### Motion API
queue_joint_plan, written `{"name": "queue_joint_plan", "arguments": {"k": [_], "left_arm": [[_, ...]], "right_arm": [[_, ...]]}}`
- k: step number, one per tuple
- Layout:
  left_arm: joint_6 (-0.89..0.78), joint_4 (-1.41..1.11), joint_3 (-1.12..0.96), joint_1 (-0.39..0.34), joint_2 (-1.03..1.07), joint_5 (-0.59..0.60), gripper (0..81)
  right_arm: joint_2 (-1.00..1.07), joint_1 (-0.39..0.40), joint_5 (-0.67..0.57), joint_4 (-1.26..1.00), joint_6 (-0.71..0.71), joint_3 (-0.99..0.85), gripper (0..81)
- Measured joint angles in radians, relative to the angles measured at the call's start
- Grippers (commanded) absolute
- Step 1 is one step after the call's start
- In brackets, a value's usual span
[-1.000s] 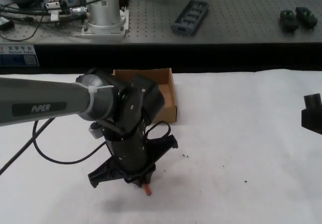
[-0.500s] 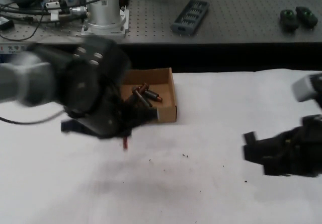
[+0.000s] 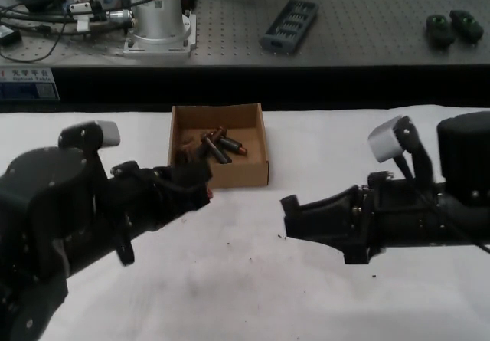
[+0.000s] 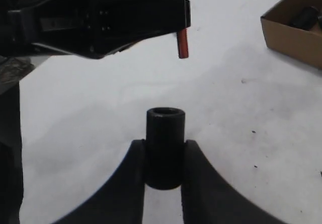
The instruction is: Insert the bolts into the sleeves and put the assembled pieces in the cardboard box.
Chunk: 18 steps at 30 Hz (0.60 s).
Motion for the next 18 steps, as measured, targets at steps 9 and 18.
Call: {"name": "queue_joint_plan", "arguments": {"k": [9, 18], "left_arm": [[-0.026, -0.291, 0.0, 0.046, 0.05, 0.214, 0.6], [-0.036, -0.305, 0.0, 0.046, 0.05, 0.382, 0.6]], "right_arm": [[0.124, 0.029, -0.12, -0.138, -0.005, 0.0, 4.3], [0.124, 0.1, -0.145, -0.161, -0.004, 0.0, 4.3]]}}
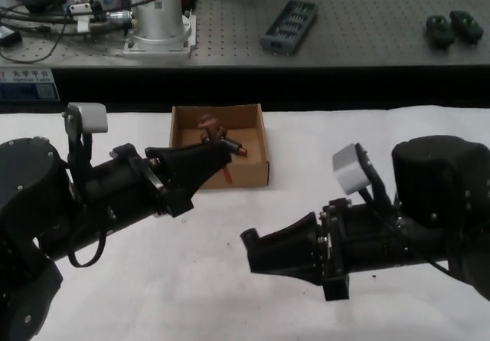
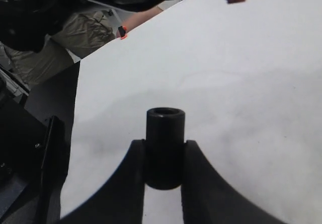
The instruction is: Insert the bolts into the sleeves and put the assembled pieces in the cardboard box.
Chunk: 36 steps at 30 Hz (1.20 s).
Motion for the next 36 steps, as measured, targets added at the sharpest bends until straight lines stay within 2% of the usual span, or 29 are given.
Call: {"name": "queue_joint_plan", "arguments": {"k": [21, 30, 36], "left_arm": [[-0.002, 0.0, 0.0, 0.0, 0.0, 0.083, 0.6], [-0.112, -0.09, 0.0, 0.0, 0.0, 0.066, 0.6], [-0.166, -0.108, 0.042, 0.0, 0.0, 0.034, 0.6]], "right_arm": [[0.063, 0.007, 0.011, -0.129, -0.006, -0.03, 4.3], [0.063, 0.004, 0.029, -0.147, -0.006, -0.033, 4.3], [0.063, -0.032, 0.047, -0.153, -0.006, -0.033, 4.3]]}}
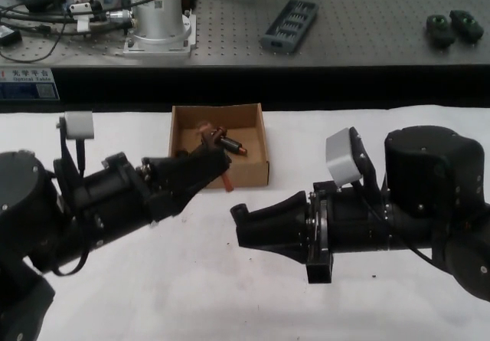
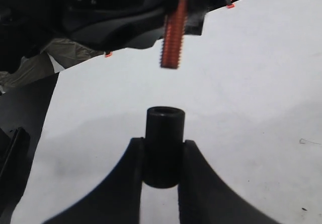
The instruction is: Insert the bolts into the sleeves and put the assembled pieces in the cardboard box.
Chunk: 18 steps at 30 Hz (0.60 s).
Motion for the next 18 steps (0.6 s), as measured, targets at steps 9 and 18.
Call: {"name": "queue_joint_plan", "arguments": {"k": [9, 18], "left_arm": [[-0.008, -0.054, 0.041, 0.0, 0.0, -0.027, 0.6], [-0.009, -0.055, -0.007, 0.0, 0.0, -0.041, 0.6]], "right_arm": [[0.0, -0.01, 0.002, -0.041, -0.001, -0.009, 4.3], [0.0, -0.01, -0.006, -0.041, -0.001, -0.009, 4.3]]}}
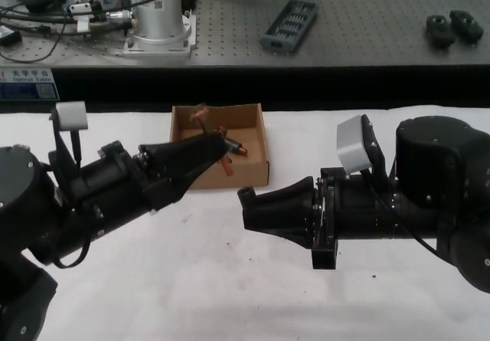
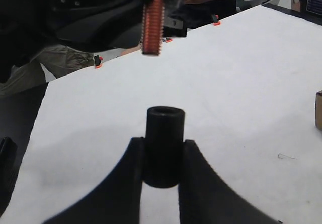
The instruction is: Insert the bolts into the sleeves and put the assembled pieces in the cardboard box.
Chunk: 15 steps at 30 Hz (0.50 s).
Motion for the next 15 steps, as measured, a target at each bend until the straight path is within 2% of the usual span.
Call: {"name": "queue_joint_plan", "arguments": {"k": [15], "left_arm": [[0.009, 0.043, -0.01, -0.051, 0.0, 0.038, 0.6]], "right_arm": [[0.0, 0.0, -0.023, -0.006, 0.004, 0.0, 4.3]]}}
